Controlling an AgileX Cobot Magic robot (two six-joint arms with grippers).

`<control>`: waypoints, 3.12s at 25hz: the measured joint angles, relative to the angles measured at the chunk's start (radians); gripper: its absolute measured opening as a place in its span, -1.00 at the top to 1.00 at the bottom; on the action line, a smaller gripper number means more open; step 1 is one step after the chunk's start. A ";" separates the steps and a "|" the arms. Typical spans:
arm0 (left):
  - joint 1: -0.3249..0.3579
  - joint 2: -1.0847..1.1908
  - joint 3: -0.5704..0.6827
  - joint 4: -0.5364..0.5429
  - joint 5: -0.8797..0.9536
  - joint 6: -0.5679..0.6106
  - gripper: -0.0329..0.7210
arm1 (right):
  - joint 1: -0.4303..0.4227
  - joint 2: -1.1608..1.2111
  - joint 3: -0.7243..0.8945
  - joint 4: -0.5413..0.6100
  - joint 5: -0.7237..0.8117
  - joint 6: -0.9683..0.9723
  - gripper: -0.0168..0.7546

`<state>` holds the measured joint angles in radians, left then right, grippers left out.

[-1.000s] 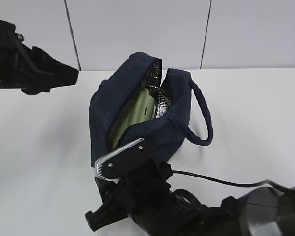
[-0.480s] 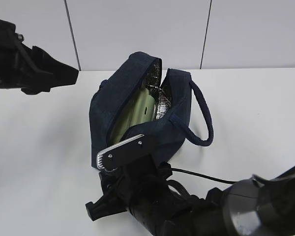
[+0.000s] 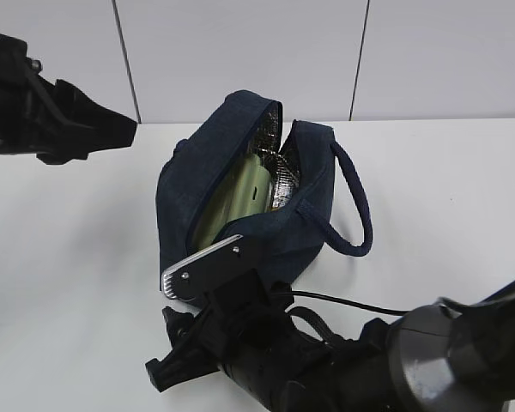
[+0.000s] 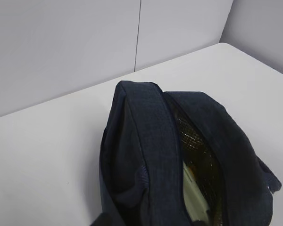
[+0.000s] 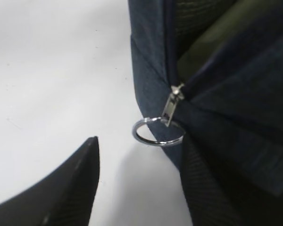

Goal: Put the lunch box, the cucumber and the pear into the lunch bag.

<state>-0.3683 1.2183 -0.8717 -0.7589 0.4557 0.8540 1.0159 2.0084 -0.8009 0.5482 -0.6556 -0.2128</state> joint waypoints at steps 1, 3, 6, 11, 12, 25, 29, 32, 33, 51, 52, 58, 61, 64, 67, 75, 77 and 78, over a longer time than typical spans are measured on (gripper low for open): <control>0.000 0.000 0.000 0.000 0.000 0.000 0.06 | 0.000 0.000 -0.009 -0.005 0.008 0.001 -0.18; 0.000 0.000 0.000 0.000 0.000 0.000 0.06 | 0.000 0.000 -0.025 -0.009 0.017 0.001 -0.18; 0.000 0.000 0.000 -0.001 0.000 0.000 0.06 | 0.000 0.000 -0.040 0.000 0.020 0.001 -0.18; 0.000 0.000 0.000 -0.001 0.000 0.000 0.07 | -0.002 0.000 -0.040 0.010 0.049 -0.001 -0.18; 0.000 0.000 0.000 -0.001 0.000 0.000 0.07 | -0.002 0.000 -0.040 0.010 0.057 -0.003 -0.18; 0.000 0.000 0.000 -0.001 0.000 0.000 0.07 | -0.002 0.000 -0.040 0.091 0.072 -0.060 0.48; 0.000 0.000 0.000 -0.001 0.000 0.000 0.07 | -0.002 0.000 -0.040 0.093 0.068 -0.064 0.91; 0.000 0.000 0.000 -0.001 0.000 0.000 0.07 | -0.002 0.000 -0.040 0.093 0.070 -0.075 0.94; 0.000 0.000 0.000 -0.001 0.000 0.000 0.07 | -0.002 0.000 -0.040 0.093 0.075 -0.081 0.94; 0.000 0.000 0.000 0.050 0.030 0.000 0.27 | -0.003 -0.235 -0.040 0.320 0.269 -0.497 0.94; 0.000 0.000 0.000 0.059 0.030 0.000 0.27 | -0.003 -0.248 -0.040 0.323 0.270 -0.514 0.94; 0.000 0.000 0.001 0.077 0.033 0.044 0.27 | -0.005 -0.314 -0.038 0.396 0.279 -0.647 0.94; 0.000 0.013 0.001 0.068 0.055 0.080 0.27 | -0.005 -0.345 -0.042 0.453 0.279 -0.733 0.94; 0.011 0.053 0.001 -0.003 0.106 0.198 0.27 | -0.005 -0.363 -0.059 0.507 0.279 -0.804 0.94; 0.060 0.096 0.003 -0.144 0.164 0.364 0.26 | -0.005 -0.379 -0.072 0.560 0.279 -0.864 0.94; 0.250 0.216 0.003 -0.464 0.380 0.743 0.26 | -0.005 -0.395 -0.082 0.641 0.278 -0.946 0.94; 0.245 0.255 0.003 -0.475 0.425 0.796 0.26 | -0.005 -0.395 -0.083 0.643 0.278 -0.949 0.94; 0.241 0.270 0.003 -0.475 0.437 0.811 0.26 | -0.005 -0.395 -0.083 0.645 0.278 -0.951 0.94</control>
<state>-0.1276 1.4886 -0.8690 -1.2343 0.8930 1.6646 1.0114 1.6137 -0.8839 1.1931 -0.3781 -1.1639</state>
